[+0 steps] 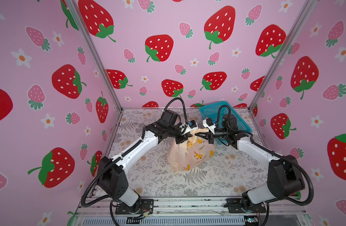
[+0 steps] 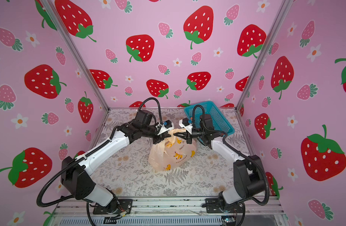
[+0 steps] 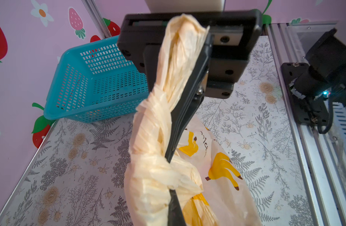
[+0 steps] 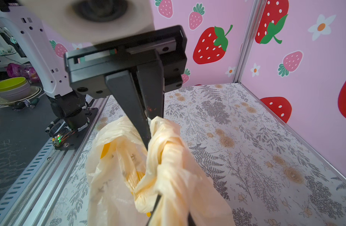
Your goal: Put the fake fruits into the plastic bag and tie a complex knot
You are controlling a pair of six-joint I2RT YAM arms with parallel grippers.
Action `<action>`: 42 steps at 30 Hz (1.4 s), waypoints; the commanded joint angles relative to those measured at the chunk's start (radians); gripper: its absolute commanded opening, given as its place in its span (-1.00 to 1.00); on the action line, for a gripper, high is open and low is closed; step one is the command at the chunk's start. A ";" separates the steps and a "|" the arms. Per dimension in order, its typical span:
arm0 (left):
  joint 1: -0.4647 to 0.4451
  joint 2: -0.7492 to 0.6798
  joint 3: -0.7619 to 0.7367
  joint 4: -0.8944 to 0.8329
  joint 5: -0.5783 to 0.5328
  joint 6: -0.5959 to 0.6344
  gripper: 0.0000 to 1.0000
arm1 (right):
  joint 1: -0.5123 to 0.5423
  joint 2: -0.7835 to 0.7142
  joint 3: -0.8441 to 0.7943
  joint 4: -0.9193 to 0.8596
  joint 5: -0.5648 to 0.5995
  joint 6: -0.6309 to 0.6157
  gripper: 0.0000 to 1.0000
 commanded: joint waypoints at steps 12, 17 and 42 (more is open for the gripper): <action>-0.018 -0.082 -0.052 0.069 -0.086 -0.266 -0.09 | 0.011 -0.141 -0.089 0.123 0.125 0.086 -1.00; -0.019 -0.075 -0.052 0.056 -0.044 -0.316 0.10 | 0.017 -0.163 -0.111 0.177 0.124 0.122 -1.00; -0.027 -0.030 -0.031 0.101 -0.078 -0.272 -0.23 | 0.037 -0.142 -0.093 0.109 0.164 0.092 -1.00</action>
